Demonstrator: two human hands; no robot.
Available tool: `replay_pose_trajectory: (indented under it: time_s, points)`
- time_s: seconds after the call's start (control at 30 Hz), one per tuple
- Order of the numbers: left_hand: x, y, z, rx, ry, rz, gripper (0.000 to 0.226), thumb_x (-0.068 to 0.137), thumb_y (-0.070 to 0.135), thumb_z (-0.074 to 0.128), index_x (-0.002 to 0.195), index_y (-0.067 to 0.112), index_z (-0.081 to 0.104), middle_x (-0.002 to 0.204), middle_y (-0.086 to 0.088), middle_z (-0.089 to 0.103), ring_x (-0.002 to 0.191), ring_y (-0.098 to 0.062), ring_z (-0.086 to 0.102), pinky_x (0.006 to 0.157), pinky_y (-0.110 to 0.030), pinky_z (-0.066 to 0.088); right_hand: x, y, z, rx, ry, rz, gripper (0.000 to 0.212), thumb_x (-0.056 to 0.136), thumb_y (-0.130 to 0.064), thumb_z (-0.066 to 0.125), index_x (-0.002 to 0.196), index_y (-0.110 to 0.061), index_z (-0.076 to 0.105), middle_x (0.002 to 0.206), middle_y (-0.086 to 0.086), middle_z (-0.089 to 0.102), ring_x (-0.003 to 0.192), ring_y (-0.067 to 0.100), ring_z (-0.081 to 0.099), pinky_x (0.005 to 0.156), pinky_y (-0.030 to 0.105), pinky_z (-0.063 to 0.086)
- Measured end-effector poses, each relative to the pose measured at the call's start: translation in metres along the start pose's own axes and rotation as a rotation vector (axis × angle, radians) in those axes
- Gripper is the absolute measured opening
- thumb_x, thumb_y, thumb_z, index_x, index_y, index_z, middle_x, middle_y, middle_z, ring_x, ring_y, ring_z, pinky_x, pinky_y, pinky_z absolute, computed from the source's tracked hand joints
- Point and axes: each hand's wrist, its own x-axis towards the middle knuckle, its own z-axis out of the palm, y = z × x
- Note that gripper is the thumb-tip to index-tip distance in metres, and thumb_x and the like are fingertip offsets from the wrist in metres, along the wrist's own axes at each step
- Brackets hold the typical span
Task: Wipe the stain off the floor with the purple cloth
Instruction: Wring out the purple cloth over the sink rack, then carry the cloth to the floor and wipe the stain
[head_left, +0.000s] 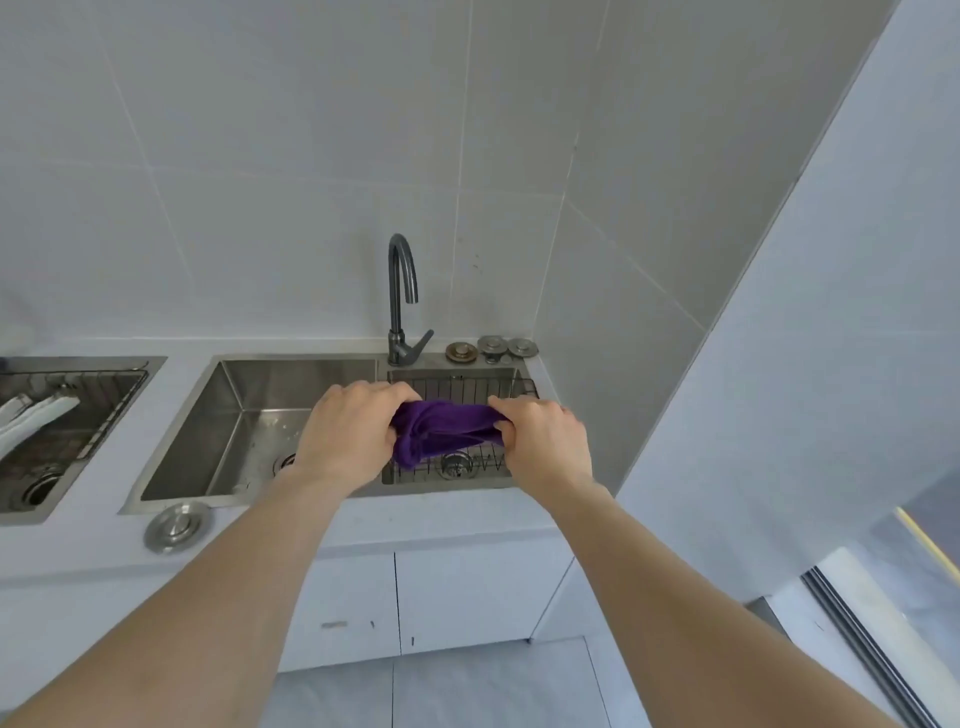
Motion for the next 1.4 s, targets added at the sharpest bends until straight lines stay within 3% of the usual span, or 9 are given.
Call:
replay_pose_trajectory:
  time_s: [0.1, 0.23, 0.37, 0.53, 0.77, 0.9, 1.03, 1.2, 1.4]
  points:
    - [-0.017, 0.012, 0.014, 0.012, -0.023, -0.008, 0.043, 0.082, 0.006, 0.067, 0.118, 0.031, 0.065, 0.106, 0.002, 0.074, 0.1, -0.029, 0.065, 0.085, -0.041, 0.046, -0.023, 0.012, 0.003, 0.016, 0.003, -0.004, 0.031, 0.098, -0.01, 0.055, 0.125, -0.02, 0.067, 0.102, 0.009, 0.073, 0.088, 0.039, 0.065, 0.07, 0.036, 0.042]
    - [-0.043, 0.033, 0.043, -0.007, -0.058, -0.034, 0.042, 0.082, 0.005, 0.067, 0.117, 0.029, 0.066, 0.105, -0.001, 0.074, 0.099, -0.033, 0.065, 0.08, -0.04, 0.044, -0.061, 0.034, 0.013, 0.051, -0.034, 0.046, 0.028, 0.097, -0.01, 0.053, 0.116, -0.022, 0.07, 0.103, 0.006, 0.073, 0.089, 0.037, 0.064, 0.071, 0.04, 0.049]
    - [-0.081, 0.056, 0.089, -0.049, -0.128, -0.037, 0.045, 0.08, 0.002, 0.065, 0.115, 0.031, 0.067, 0.103, 0.0, 0.075, 0.097, -0.033, 0.065, 0.078, -0.039, 0.048, -0.112, 0.065, 0.034, 0.068, -0.115, 0.09, 0.027, 0.094, -0.009, 0.054, 0.109, -0.024, 0.071, 0.097, 0.004, 0.074, 0.088, 0.034, 0.064, 0.068, 0.036, 0.042]
    - [-0.126, 0.086, 0.144, -0.053, -0.199, -0.042, 0.046, 0.08, 0.001, 0.061, 0.116, 0.028, 0.067, 0.101, 0.0, 0.074, 0.094, -0.033, 0.064, 0.083, -0.042, 0.047, -0.169, 0.103, 0.061, 0.077, -0.192, 0.149, 0.026, 0.094, -0.011, 0.053, 0.107, -0.023, 0.071, 0.097, 0.001, 0.075, 0.085, 0.034, 0.063, 0.068, 0.038, 0.048]
    - [-0.18, 0.1, 0.218, -0.099, -0.253, -0.088, 0.043, 0.082, 0.001, 0.059, 0.118, 0.024, 0.06, 0.1, 0.001, 0.074, 0.089, -0.032, 0.061, 0.074, -0.036, 0.037, -0.236, 0.14, 0.114, 0.113, -0.242, 0.189, 0.022, 0.097, -0.014, 0.052, 0.115, -0.024, 0.061, 0.092, 0.0, 0.076, 0.077, 0.036, 0.062, 0.061, 0.035, 0.041]
    - [-0.204, 0.091, 0.267, -0.121, -0.275, -0.085, 0.041, 0.078, -0.002, 0.059, 0.111, 0.021, 0.054, 0.091, 0.001, 0.073, 0.079, -0.032, 0.058, 0.065, -0.034, 0.033, -0.268, 0.153, 0.16, 0.087, -0.296, 0.253, 0.012, 0.097, -0.014, 0.05, 0.105, -0.02, 0.057, 0.077, 0.004, 0.07, 0.07, 0.035, 0.057, 0.057, 0.036, 0.036]
    - [-0.23, 0.069, 0.322, -0.153, -0.345, -0.078, 0.038, 0.077, -0.003, 0.06, 0.105, 0.022, 0.056, 0.086, 0.003, 0.071, 0.077, -0.029, 0.058, 0.065, -0.034, 0.033, -0.3, 0.16, 0.216, 0.071, -0.336, 0.31, 0.012, 0.099, -0.019, 0.053, 0.107, -0.021, 0.063, 0.077, 0.005, 0.07, 0.072, 0.036, 0.059, 0.06, 0.035, 0.034]
    - [-0.282, 0.036, 0.397, -0.153, -0.408, -0.108, 0.036, 0.074, -0.005, 0.066, 0.1, 0.019, 0.059, 0.079, 0.001, 0.069, 0.067, -0.025, 0.047, 0.064, -0.034, 0.033, -0.349, 0.159, 0.298, 0.084, -0.348, 0.387, 0.013, 0.098, -0.021, 0.057, 0.1, -0.025, 0.069, 0.075, 0.003, 0.072, 0.068, 0.036, 0.06, 0.059, 0.039, 0.046]
    - [-0.349, -0.005, 0.494, -0.168, -0.486, -0.126, 0.036, 0.075, -0.004, 0.065, 0.103, 0.018, 0.059, 0.08, 0.001, 0.07, 0.072, -0.028, 0.057, 0.065, -0.033, 0.033, -0.412, 0.16, 0.402, 0.085, -0.348, 0.443, 0.015, 0.097, -0.017, 0.059, 0.099, -0.024, 0.072, 0.077, 0.003, 0.074, 0.067, 0.037, 0.061, 0.058, 0.035, 0.043]
